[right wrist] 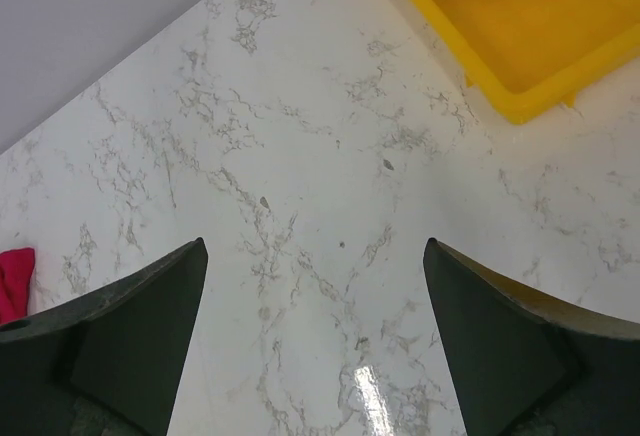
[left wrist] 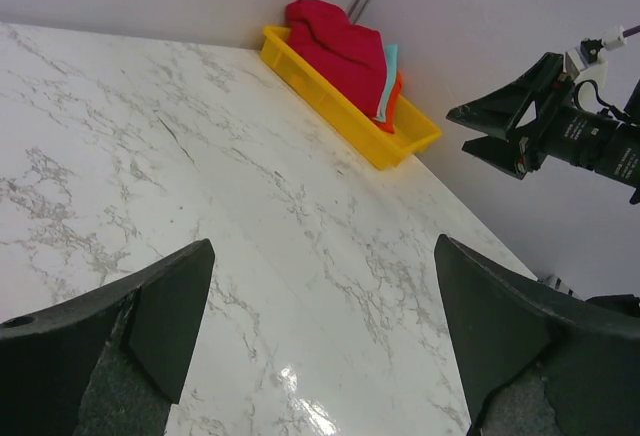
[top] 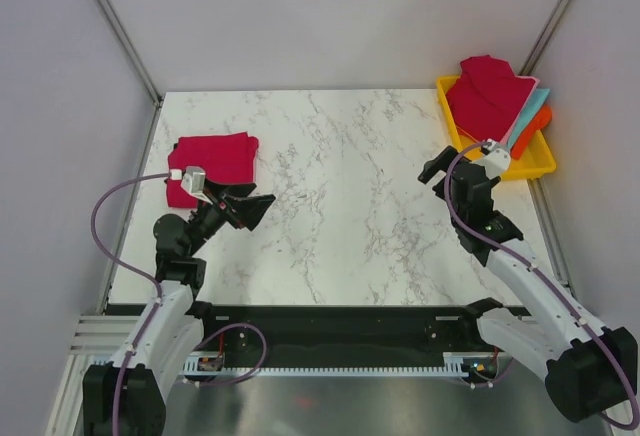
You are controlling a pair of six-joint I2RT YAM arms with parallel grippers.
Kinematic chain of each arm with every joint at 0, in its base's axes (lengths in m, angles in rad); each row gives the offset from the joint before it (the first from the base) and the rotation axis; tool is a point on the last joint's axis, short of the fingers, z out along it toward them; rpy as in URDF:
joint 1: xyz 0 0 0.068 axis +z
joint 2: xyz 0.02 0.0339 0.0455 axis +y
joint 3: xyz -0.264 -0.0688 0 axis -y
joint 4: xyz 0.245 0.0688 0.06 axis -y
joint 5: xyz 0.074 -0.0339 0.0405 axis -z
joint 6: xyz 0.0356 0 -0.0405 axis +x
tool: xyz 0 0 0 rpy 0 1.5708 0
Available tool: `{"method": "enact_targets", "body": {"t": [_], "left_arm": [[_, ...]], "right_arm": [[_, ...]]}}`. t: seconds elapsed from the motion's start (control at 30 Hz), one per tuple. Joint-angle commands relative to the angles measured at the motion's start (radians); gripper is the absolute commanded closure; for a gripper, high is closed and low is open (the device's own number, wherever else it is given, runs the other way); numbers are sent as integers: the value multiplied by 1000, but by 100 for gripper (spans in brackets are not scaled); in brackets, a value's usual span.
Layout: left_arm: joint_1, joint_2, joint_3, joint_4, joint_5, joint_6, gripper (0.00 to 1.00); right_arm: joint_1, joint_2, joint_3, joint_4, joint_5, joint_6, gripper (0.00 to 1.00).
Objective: Fold and stack the t-shirts
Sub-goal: Grab the tshirt from the pile
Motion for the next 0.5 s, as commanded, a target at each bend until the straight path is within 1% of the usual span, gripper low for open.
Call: {"method": "enact_targets", "body": {"t": [0.0, 0.07, 0.1, 0.13, 0.17, 0.2, 0.23, 0.27, 0.3, 0.33, 0.37, 0.4, 0.43, 0.47], "left_arm": [[3, -16, -27, 51, -26, -52, 0], [3, -22, -21, 37, -38, -54, 0], [3, -34, -17, 8, -65, -64, 1], [3, -45, -20, -54, -106, -83, 0], [3, -54, -24, -113, -225, -151, 0], [3, -65, -30, -175, -289, -194, 0], [3, -82, -32, -228, -335, -227, 0], [5, -83, -38, -239, -357, -256, 0], [5, -82, -65, -199, -337, -264, 0], [5, -77, -84, -135, -314, -272, 0], [5, -62, -104, -37, -290, -314, 0], [6, -54, -136, -18, -295, -349, 0], [6, -48, -145, -23, -309, -421, 0], [6, -24, -164, 23, -297, -433, 0]], "right_arm": [[-2, -29, 1, 28, 13, -39, 2], [0, -32, 1, 40, 6, -83, 2], [0, -31, 4, 43, 7, -92, 2], [0, -20, 7, 46, 16, -95, 2], [-2, -13, 12, 48, 24, -99, 2], [-6, 0, 29, 52, 30, -102, 2], [-23, 30, 42, 49, 26, -102, 2], [-37, 52, 61, 48, 20, -105, 2], [-55, 75, 110, 40, -5, -106, 2], [-104, 128, 142, 11, -19, -109, 2], [-132, 156, 177, -9, -23, -108, 2], [-158, 187, 241, -23, -31, -105, 3], [-204, 243, 268, -33, -52, -96, 4], [-224, 276, 321, -38, -60, -86, 5]]}}
